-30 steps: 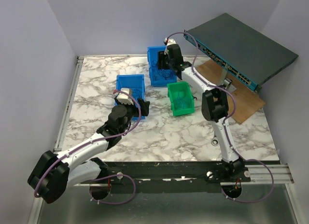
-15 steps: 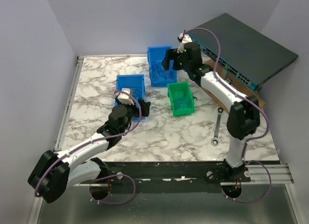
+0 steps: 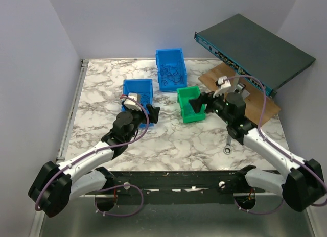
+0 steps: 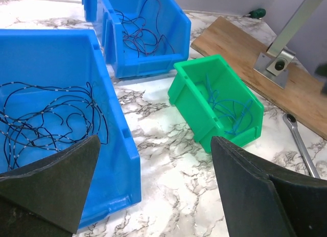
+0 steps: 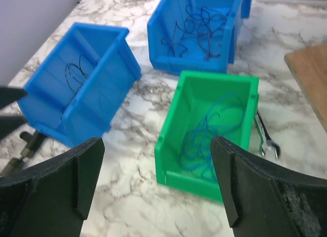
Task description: Untangle the cables
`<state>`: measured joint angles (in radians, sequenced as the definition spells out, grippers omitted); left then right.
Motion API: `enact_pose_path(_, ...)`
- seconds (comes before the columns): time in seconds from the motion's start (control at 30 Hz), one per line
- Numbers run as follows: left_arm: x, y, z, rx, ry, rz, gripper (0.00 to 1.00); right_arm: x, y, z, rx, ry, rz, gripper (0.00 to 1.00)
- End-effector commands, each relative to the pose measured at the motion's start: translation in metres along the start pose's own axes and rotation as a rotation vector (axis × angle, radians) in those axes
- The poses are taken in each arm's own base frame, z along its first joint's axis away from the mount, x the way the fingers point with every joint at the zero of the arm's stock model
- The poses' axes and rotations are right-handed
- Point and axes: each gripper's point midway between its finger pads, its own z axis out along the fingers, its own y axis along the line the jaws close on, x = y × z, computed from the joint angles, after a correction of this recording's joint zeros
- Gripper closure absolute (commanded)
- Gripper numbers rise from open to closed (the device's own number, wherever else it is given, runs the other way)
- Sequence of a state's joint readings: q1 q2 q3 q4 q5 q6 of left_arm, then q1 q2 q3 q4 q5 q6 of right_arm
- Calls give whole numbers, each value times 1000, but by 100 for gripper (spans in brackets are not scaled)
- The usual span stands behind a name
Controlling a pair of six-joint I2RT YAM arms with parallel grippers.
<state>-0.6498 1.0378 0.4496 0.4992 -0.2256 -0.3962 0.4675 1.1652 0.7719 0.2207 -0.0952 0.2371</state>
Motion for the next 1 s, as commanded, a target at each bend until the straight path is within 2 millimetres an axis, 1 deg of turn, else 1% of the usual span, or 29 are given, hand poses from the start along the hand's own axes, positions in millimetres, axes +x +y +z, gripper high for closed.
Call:
enact_pose_path(0.0, -11, -9, -6, 54, -39, 41, 7, 26, -12, -34, 40, -66, -6, 6)
enact_pose_path(0.03, -11, -9, -8, 64, -46, 55, 6, 37, -14, -41, 29, -82, -34, 6)
enact_pose_path(0.07, -12, -10, -10, 72, -52, 64, 7, 44, -13, -49, 7, -109, -62, 6)
enact_pose_path(0.13, -9, -9, -14, 81, -61, 87, 5, 68, -19, -61, 9, -141, -62, 2)
enact_pose_path(0.23, -5, 1, -19, 38, -51, 106, 4, 81, -28, -72, 53, -155, -13, 0)
enact_pose_path(0.3, -4, 12, -25, -7, -41, 125, 3, 87, -40, -75, 119, -133, 0, 0)
enact_pose_path(0.37, -3, 26, -34, -60, -45, 160, 3, 85, -55, -78, 211, -144, 18, 0)
enact_pose_path(0.43, -7, 44, -44, -125, -70, 236, 3, 82, -65, -78, 266, -148, -6, 0)
enact_pose_path(0.5, -15, 65, -55, -205, -108, 297, 1, 81, -75, -75, 310, -133, -14, 0)
enact_pose_path(0.57, -24, 82, -65, -264, -154, 329, 1, 83, -90, -70, 355, -124, 12, 0)
enact_pose_path(0.63, -29, 101, -74, -328, -194, 334, 1, 76, -105, -67, 352, -152, 48, 0)
enact_pose_path(0.7, -36, 123, -81, -402, -243, 321, 1, 66, -123, -72, 352, -236, 95, 2)
enact_pose_path(0.73, -35, 134, -83, -430, -255, 320, 1, 65, -135, -79, 376, -279, 119, 6)
enact_pose_path(0.77, -36, 143, -83, -445, -271, 320, 1, 58, -143, -85, 392, -337, 145, 9)
enact_pose_path(0.8, -34, 149, -81, -449, -278, 312, 1, 58, -151, -92, 413, -372, 165, 13)
enact_pose_path(0.87, -31, 166, -77, -484, -264, 298, 1, 51, -160, -103, 440, -447, 183, 16)
enact_pose_path(0.9, -29, 177, -74, -519, -252, 292, 1, 46, -164, -108, 460, -475, 156, 14)
enact_pose_path(0.93, -28, 186, -73, -551, -251, 275, 2, 46, -167, -112, 482, -456, 60, 3)
enact_pose_path(0.97, -28, 193, -73, -581, -260, 262, 2, 48, -166, -112, 483, -407, -27, 0)
